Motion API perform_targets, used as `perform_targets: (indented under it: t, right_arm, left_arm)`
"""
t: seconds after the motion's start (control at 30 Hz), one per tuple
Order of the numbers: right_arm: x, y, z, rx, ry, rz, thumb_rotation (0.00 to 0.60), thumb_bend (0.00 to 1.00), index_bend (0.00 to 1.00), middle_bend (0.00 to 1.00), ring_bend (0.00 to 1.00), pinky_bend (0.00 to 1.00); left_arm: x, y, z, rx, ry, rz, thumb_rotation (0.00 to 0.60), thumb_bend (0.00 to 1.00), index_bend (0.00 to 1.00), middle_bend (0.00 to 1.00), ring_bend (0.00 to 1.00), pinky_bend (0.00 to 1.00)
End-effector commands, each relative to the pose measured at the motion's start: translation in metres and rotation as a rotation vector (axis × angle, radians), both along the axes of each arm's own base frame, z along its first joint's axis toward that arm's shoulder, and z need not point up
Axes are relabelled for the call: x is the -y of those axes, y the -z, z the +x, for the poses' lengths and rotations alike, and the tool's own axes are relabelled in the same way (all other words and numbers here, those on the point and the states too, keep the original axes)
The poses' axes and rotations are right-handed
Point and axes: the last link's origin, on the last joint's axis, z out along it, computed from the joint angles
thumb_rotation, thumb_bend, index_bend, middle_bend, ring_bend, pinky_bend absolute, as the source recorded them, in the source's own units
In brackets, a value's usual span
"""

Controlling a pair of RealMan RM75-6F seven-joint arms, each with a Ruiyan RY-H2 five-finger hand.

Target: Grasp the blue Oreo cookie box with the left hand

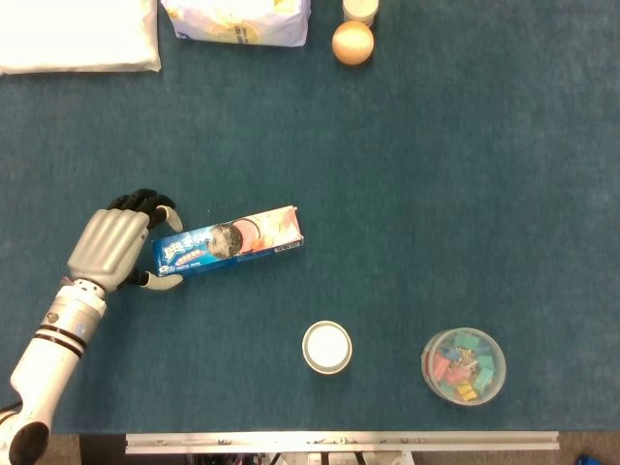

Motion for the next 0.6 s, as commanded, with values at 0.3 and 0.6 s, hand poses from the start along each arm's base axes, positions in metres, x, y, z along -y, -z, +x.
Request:
perform_targets:
  t: [0.3,0.6]
  right_arm:
    - [0.0002,-0.0007,-0.0001,0.001,0.000,-0.003,0.600,0.00,0.56,0.49,0.30,0.35]
    - [0.0004,-0.0006,-0.0001,0.001,0.000,-0.002,0.600,0.00,0.56,0.49,0.30,0.35]
  left_arm:
    - [0.0004,0.0022,-0.0024,-0.007,-0.007,0.010,0.600,0.00,0.50,0.25,0.15,0.21]
    - [0.0050,-0.0021,-0.0019,0.043,0.013,0.024,0.600,0.00,0.34,0.22,0.15,0.23]
